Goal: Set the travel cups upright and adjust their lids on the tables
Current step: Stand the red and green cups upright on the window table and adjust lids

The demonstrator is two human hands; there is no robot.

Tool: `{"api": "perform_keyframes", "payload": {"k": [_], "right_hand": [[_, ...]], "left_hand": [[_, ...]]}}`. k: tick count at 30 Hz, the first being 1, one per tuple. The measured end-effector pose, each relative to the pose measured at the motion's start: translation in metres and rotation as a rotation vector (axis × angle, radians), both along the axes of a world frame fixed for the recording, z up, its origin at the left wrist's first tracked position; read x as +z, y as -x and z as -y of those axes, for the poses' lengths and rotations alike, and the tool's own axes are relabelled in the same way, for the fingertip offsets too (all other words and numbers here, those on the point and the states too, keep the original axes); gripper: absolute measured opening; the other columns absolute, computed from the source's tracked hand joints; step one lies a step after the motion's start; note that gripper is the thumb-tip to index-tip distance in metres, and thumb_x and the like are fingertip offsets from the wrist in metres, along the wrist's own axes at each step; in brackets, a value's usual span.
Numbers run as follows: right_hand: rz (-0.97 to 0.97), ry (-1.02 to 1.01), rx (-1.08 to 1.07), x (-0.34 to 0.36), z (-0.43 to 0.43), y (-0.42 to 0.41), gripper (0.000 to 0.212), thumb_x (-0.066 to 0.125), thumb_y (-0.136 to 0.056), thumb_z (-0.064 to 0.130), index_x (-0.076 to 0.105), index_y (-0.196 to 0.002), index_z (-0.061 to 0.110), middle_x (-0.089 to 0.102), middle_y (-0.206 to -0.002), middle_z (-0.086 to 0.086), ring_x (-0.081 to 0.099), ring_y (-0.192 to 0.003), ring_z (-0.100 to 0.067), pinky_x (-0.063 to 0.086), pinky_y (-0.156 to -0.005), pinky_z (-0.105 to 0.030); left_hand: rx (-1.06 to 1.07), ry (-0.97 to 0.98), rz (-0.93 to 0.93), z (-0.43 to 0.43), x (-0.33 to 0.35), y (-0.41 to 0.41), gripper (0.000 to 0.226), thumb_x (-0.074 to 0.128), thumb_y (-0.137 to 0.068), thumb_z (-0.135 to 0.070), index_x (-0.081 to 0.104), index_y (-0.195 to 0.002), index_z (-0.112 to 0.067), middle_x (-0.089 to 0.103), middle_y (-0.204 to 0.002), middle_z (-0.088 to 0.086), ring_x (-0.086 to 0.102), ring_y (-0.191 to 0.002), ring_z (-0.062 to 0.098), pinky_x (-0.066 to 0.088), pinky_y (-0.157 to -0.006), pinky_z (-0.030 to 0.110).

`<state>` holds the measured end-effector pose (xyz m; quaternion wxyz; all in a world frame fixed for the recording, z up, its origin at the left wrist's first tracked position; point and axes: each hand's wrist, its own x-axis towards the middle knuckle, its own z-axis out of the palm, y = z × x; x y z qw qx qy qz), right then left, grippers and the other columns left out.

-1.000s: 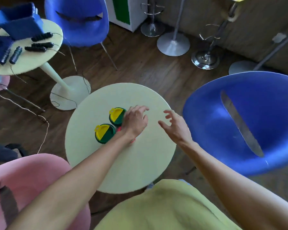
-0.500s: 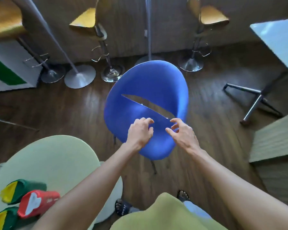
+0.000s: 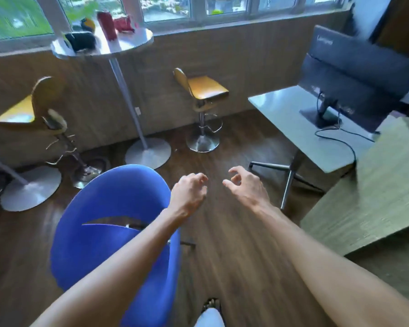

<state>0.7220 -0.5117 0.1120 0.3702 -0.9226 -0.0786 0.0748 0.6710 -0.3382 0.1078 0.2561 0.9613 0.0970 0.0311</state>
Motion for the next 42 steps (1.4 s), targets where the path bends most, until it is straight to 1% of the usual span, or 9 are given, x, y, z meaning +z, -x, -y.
{"api": "perform_keyframes", "payload": {"k": [6, 10, 13, 19, 23, 29, 34, 38, 42], "right_hand": [[0.128, -0.017, 0.048, 0.036, -0.035, -0.163, 0.036, 0.066, -0.082, 0.049, 0.059, -0.113, 0.033, 0.068, -0.093, 0.009, 0.066, -0.093, -0.019, 0.054, -0.083, -0.038], [0.177, -0.022, 0.105, 0.062, -0.078, -0.263, 0.036, 0.066, -0.083, 0.048, 0.060, -0.114, 0.032, 0.067, -0.094, 0.009, 0.065, -0.091, -0.016, 0.053, -0.083, -0.036], [0.185, -0.061, 0.146, 0.080, -0.117, -0.330, 0.035, 0.067, -0.082, 0.047, 0.060, -0.113, 0.033, 0.067, -0.094, 0.009, 0.065, -0.092, -0.015, 0.053, -0.085, -0.036], [0.243, -0.134, 0.296, 0.113, -0.222, -0.460, 0.038, 0.067, -0.084, 0.045, 0.059, -0.118, 0.030, 0.068, -0.095, 0.008, 0.067, -0.092, -0.016, 0.054, -0.085, -0.038], [0.279, -0.167, 0.394, 0.123, -0.303, -0.545, 0.036, 0.065, -0.084, 0.048, 0.059, -0.115, 0.032, 0.068, -0.094, 0.009, 0.066, -0.090, -0.016, 0.054, -0.084, -0.036], [0.289, -0.174, 0.567, 0.146, -0.422, -0.640, 0.039, 0.065, -0.087, 0.044, 0.059, -0.121, 0.025, 0.070, -0.103, 0.004, 0.066, -0.097, -0.018, 0.049, -0.079, -0.032], [0.280, -0.245, 0.685, 0.165, -0.521, -0.694, 0.038, 0.068, -0.088, 0.037, 0.059, -0.121, 0.022, 0.070, -0.110, -0.006, 0.068, -0.096, -0.023, 0.056, -0.086, -0.043], [0.315, -0.265, 0.695, 0.172, -0.600, -0.734, 0.038, 0.071, -0.085, 0.034, 0.061, -0.118, 0.017, 0.071, -0.104, -0.009, 0.067, -0.091, -0.023, 0.056, -0.083, -0.042], [0.363, -0.298, 0.645, 0.171, -0.672, -0.768, 0.036, 0.073, -0.081, 0.031, 0.063, -0.112, 0.015, 0.070, -0.101, -0.008, 0.067, -0.090, -0.024, 0.055, -0.083, -0.045]], "left_hand": [[0.065, 0.010, 0.146, -0.040, 0.034, -0.156, 0.025, 0.058, -0.086, -0.026, 0.069, -0.109, -0.026, 0.069, -0.107, 0.001, 0.061, -0.104, 0.023, 0.051, -0.088, 0.039], [0.120, 0.025, 0.186, -0.084, 0.058, -0.251, 0.027, 0.058, -0.088, -0.028, 0.067, -0.113, -0.029, 0.068, -0.111, -0.005, 0.059, -0.109, 0.018, 0.050, -0.088, 0.035], [0.174, 0.007, 0.216, -0.119, 0.077, -0.307, 0.027, 0.058, -0.088, -0.025, 0.067, -0.114, -0.027, 0.068, -0.111, -0.003, 0.059, -0.109, 0.019, 0.050, -0.089, 0.034], [0.314, -0.072, 0.256, -0.219, 0.112, -0.416, 0.025, 0.058, -0.089, -0.027, 0.067, -0.113, -0.027, 0.069, -0.110, -0.005, 0.062, -0.107, 0.019, 0.051, -0.089, 0.034], [0.427, -0.081, 0.275, -0.290, 0.130, -0.483, 0.023, 0.059, -0.089, -0.027, 0.068, -0.110, -0.029, 0.070, -0.109, -0.006, 0.065, -0.103, 0.018, 0.052, -0.089, 0.035], [0.614, -0.101, 0.304, -0.393, 0.151, -0.548, 0.024, 0.062, -0.090, -0.026, 0.069, -0.112, -0.023, 0.072, -0.109, 0.000, 0.067, -0.101, 0.022, 0.054, -0.086, 0.035], [0.690, -0.150, 0.318, -0.482, 0.168, -0.582, 0.028, 0.060, -0.091, -0.025, 0.067, -0.118, -0.020, 0.070, -0.117, 0.002, 0.066, -0.106, 0.023, 0.056, -0.088, 0.037], [0.719, -0.188, 0.330, -0.556, 0.174, -0.611, 0.027, 0.061, -0.091, -0.023, 0.068, -0.117, -0.020, 0.071, -0.116, 0.003, 0.066, -0.105, 0.022, 0.056, -0.087, 0.039], [0.690, -0.192, 0.319, -0.620, 0.178, -0.639, 0.025, 0.060, -0.089, -0.020, 0.071, -0.111, -0.020, 0.072, -0.113, 0.009, 0.066, -0.103, 0.029, 0.054, -0.090, 0.042]]}}
